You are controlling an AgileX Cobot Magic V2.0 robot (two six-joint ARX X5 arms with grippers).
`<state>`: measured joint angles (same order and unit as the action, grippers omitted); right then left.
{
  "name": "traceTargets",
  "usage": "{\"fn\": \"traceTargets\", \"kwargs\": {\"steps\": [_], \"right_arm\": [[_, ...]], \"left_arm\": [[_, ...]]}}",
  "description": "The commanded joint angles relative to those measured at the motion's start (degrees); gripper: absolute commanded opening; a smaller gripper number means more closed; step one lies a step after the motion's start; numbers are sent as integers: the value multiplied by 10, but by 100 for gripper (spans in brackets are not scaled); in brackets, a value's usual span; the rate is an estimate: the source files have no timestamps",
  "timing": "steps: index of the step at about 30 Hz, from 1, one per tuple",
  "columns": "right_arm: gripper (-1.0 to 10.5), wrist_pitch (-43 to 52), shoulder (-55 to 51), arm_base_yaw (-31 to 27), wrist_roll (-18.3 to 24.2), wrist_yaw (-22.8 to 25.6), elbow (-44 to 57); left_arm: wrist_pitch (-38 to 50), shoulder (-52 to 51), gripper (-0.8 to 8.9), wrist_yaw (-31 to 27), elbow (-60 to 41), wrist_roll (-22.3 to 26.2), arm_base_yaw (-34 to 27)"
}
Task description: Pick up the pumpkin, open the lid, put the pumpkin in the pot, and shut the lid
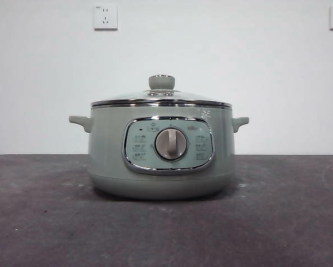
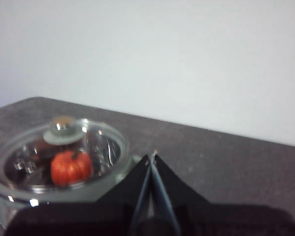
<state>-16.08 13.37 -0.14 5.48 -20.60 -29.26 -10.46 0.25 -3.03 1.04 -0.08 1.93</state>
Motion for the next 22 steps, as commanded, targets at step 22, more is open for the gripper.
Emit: {"fn": "traceTargets", "kwargs": {"steps": [22], "right_arm": [[1,75,-133,-1,-35,90,277]], "left_arm": [[3,-2,-4,1,-9,-3,-1]]}}
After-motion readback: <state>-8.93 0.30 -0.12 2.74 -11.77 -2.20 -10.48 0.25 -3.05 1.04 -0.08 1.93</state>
